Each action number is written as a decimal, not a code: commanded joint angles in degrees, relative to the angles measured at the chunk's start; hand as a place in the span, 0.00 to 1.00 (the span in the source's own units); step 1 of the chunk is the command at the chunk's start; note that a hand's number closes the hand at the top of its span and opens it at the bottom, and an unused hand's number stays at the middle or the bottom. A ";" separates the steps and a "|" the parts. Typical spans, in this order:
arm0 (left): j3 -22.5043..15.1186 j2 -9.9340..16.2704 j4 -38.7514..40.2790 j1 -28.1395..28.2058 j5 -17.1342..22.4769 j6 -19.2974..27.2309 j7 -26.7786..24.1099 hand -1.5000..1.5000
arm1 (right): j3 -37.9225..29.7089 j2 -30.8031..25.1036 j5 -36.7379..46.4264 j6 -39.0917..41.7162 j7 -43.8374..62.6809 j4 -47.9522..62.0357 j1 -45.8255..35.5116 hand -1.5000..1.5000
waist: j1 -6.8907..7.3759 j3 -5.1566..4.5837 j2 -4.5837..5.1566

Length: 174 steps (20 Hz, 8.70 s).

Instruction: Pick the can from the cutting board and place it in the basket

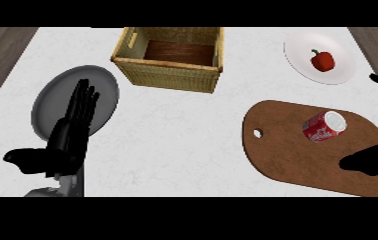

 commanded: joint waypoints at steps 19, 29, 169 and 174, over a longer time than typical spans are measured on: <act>3.10 -2.87 -2.10 1.46 -2.49 -3.29 1.22 0.50 | -0.50 16.73 19.25 0.71 -5.07 14.24 -0.39 0.00 | 0.13 0.04 0.02; 1.91 -5.31 -2.76 6.63 -5.16 -5.18 -2.00 0.50 | -3.18 20.94 22.04 4.77 -6.46 16.51 -0.06 0.00 | 0.10 0.03 -0.03; 9.56 -8.88 -1.55 0.61 -7.73 -11.59 2.51 0.50 | 28.03 49.96 23.08 -51.57 -6.55 77.06 -62.02 0.00 | 0.96 0.02 0.12; 6.70 -10.84 -2.70 1.70 -10.83 -9.22 3.64 0.50 | 30.75 49.97 29.44 -57.20 -3.24 78.22 -63.73 0.00 | 1.09 0.02 0.03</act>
